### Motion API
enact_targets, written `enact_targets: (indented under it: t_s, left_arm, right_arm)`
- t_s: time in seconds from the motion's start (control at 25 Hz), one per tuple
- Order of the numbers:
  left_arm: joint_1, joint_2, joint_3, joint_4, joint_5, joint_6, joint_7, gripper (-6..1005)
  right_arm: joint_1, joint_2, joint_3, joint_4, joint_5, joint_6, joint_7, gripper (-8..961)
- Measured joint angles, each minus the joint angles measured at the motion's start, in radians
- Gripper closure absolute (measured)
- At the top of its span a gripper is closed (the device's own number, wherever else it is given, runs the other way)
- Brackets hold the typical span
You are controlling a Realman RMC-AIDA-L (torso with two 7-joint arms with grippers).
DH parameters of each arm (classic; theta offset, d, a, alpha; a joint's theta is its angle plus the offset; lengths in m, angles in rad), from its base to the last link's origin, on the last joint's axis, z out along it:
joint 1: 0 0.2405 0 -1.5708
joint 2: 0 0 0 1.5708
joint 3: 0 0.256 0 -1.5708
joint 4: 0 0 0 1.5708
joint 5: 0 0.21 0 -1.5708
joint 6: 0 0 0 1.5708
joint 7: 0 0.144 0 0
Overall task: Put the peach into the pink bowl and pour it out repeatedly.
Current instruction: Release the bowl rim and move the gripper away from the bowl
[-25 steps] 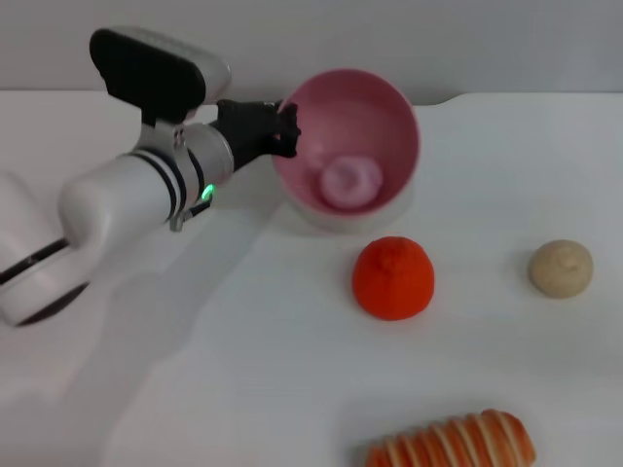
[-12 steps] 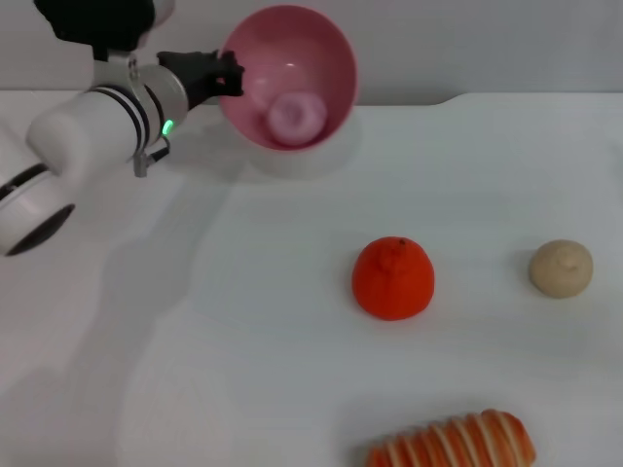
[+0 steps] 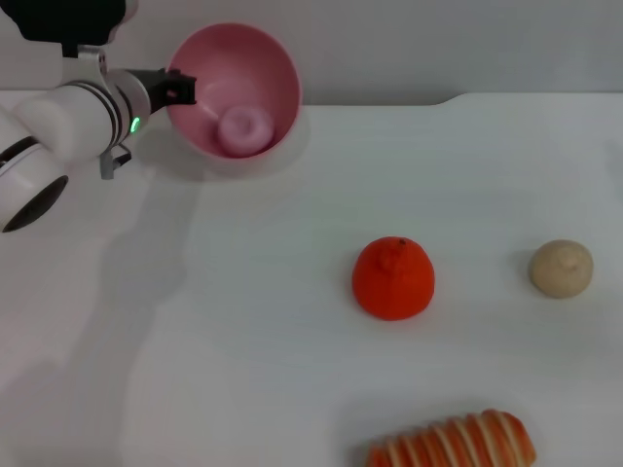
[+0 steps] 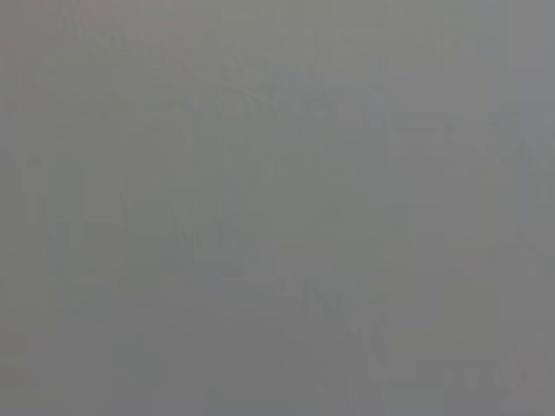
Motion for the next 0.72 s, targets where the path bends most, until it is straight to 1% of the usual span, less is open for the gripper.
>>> enact_targets:
  t_s: [0.08,0.12,0.16,0.2,0.24,0.28,0.44,0.48,0.52,0.56,0.6,0.68,0.72]
  left_arm:
    - [0.0,0.0,0.0,0.0,0.0,0.0,0.0,848]
    - [-0.002,0.0,-0.001,0.004,-0.029,-0.05,0.034,848]
    - [-0.002,0.0,-0.001,0.004,-0.029,-0.05,0.034,847]
    - [-0.004,0.001,-0.005,0.007,-0.081,-0.075,0.087,847]
    - [-0.004,0.001,-0.005,0.007,-0.081,-0.075,0.087,847]
    - [-0.007,0.002,-0.02,0.011,-0.148,-0.097,0.169,847]
    - [-0.007,0.002,-0.02,0.011,-0.148,-0.097,0.169,846]
    - [-0.007,0.005,-0.074,0.043,-0.321,-0.138,0.397,846]
    - [-0.004,0.005,-0.107,0.071,-0.45,-0.178,0.567,846]
    - [-0.004,0.005,-0.107,0.071,-0.45,-0.178,0.567,846]
    - [-0.008,0.003,-0.161,0.095,-0.586,-0.238,0.761,846]
    - [-0.013,0.001,-0.195,0.102,-0.635,-0.274,0.844,846]
    - [-0.02,-0.002,-0.233,0.106,-0.683,-0.318,0.931,846]
  right_arm:
    - [0.007,-0.001,-0.001,0.0,-0.001,0.008,0.0,570]
    - [0.007,-0.001,-0.001,0.0,-0.001,0.008,0.0,570]
    - [0.009,-0.001,-0.001,0.0,-0.003,0.011,0.0,570]
    - [0.012,-0.002,0.0,0.0,-0.008,0.013,0.0,570]
    - [0.015,-0.002,0.002,0.0,-0.014,0.015,0.0,570]
    - [0.018,-0.002,0.003,0.0,-0.018,0.017,0.0,570]
    - [0.028,-0.004,0.003,0.0,-0.025,0.031,0.0,571]
    - [0.031,-0.004,0.001,0.0,-0.026,0.034,0.0,571]
    - [0.033,-0.005,0.0,0.0,-0.026,0.037,0.0,571]
    - [0.035,-0.006,0.0,0.0,-0.026,0.04,0.0,571]
    - [0.036,-0.006,-0.001,0.001,-0.027,0.044,0.0,571]
    - [0.04,-0.007,0.001,0.005,-0.038,0.049,0.0,571]
    - [0.042,-0.007,0.002,0.008,-0.045,0.052,0.0,571]
